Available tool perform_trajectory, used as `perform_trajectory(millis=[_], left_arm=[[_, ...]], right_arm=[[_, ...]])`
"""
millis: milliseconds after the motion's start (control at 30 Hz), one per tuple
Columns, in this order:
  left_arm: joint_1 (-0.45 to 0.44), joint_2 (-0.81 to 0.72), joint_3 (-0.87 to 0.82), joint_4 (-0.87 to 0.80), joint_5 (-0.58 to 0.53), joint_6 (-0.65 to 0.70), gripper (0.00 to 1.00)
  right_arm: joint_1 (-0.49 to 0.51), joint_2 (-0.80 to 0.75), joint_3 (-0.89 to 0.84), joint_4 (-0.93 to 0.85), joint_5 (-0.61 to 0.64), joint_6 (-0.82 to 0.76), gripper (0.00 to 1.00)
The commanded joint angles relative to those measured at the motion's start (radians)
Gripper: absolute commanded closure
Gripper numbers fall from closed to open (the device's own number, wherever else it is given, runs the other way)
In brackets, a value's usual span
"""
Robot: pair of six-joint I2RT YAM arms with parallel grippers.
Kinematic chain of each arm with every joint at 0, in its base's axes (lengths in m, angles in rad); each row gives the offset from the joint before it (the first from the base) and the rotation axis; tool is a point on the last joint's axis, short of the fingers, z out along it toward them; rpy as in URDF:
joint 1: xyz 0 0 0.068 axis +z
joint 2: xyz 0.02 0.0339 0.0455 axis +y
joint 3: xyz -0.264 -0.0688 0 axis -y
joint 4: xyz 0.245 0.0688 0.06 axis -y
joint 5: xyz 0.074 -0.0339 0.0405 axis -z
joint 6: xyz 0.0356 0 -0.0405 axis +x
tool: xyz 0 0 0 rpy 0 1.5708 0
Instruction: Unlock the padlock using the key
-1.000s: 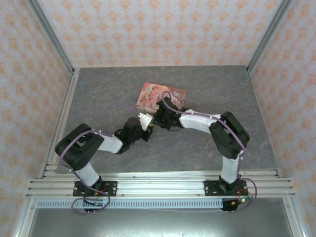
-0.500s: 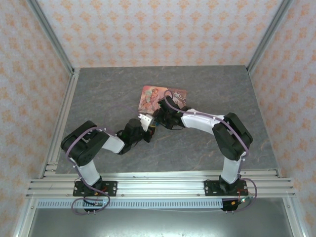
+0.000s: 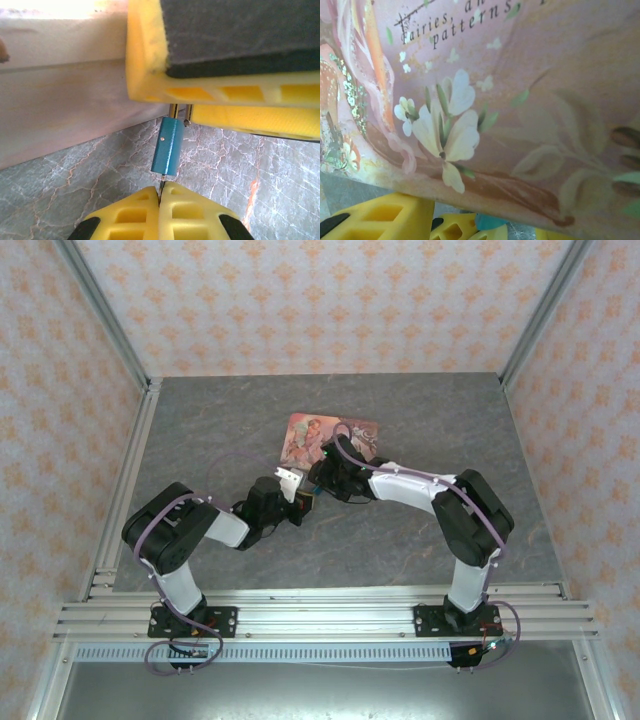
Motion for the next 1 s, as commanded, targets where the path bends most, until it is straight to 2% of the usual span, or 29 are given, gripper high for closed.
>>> perform_trajectory(millis=[0,167,367,533,700,800,967], left_arm=[[0.004,-0.004,0.010,0.012,0.007,-0.016,1.00],[0.003,-0.023,0.030,-0.088,-0.088,-0.024,1.00],[0.004,-0.072,0.023,-0.151,-0.175,-0.031,1.00],[0.003,-0.096,0.023,-0.170,-0.164,-0.011,1.00],[-0.001,-0.096,0.045,-0.174,-0.092,-0.031,1.00],[-0.008,-0.107,0.053,-0.201,-0.112,-0.033,1.00],[-0.011,-0.122,0.075,-0.281,-0.110,-0.035,1.00]], right_arm=[[0.001,-0.020,-0.030,0.043,0.030,0.029,0.46],[0.007,-0.061,-0.081,0.089,0.066,0.051,0.42],[0.008,-0.132,-0.132,0.086,0.129,0.061,0.41],[0.010,-0.140,-0.142,0.092,0.122,0.075,0.42],[0.027,-0.116,-0.185,0.203,0.092,0.099,0.44],[0.028,-0.110,-0.216,0.264,0.082,0.134,0.46],[0.028,-0.128,-0.211,0.255,0.087,0.118,0.51]])
